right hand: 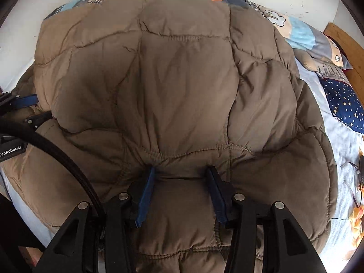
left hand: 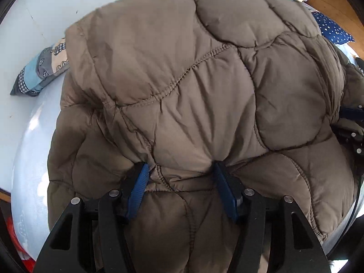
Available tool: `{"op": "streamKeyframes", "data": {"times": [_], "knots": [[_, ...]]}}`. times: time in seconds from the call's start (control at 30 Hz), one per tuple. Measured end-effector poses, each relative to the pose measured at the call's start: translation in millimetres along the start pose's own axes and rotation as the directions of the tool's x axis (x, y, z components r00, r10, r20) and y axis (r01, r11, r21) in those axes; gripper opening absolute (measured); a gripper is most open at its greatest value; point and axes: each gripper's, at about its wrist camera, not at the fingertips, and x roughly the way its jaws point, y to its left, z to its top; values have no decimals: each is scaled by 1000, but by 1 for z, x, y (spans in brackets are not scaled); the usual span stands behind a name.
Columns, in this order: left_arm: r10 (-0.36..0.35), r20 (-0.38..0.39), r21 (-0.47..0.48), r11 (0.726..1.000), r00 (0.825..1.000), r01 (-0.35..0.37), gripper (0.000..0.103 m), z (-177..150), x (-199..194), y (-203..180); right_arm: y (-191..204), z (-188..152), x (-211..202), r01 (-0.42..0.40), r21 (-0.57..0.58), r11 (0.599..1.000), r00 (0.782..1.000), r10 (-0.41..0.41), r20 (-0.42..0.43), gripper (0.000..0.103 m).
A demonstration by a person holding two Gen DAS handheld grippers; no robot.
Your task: Fold large clothes
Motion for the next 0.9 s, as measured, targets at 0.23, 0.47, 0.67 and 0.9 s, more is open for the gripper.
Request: {"op": "streamKeyframes", "data": {"times": [0.23,0.47,0.67,0.9], "knots": [[26,103,-101,995,994,-16,62,-14,-18,6,4,9,0,39,20,999,999,-39,13,52],[48,248,-214,977,968,6,81,-69,-84,2,-7,-27,-72,22,153,988,983,-49,179,81],[54,271,-302,953,961,32,83,-107,-127,-6,27,-70,-103,9,194,981,971,-55,234,82],[59,241,-302,953,969,17,86,-174,-159,-28,72,-153,-132,16,199,980,965,-67,254,86]]}}
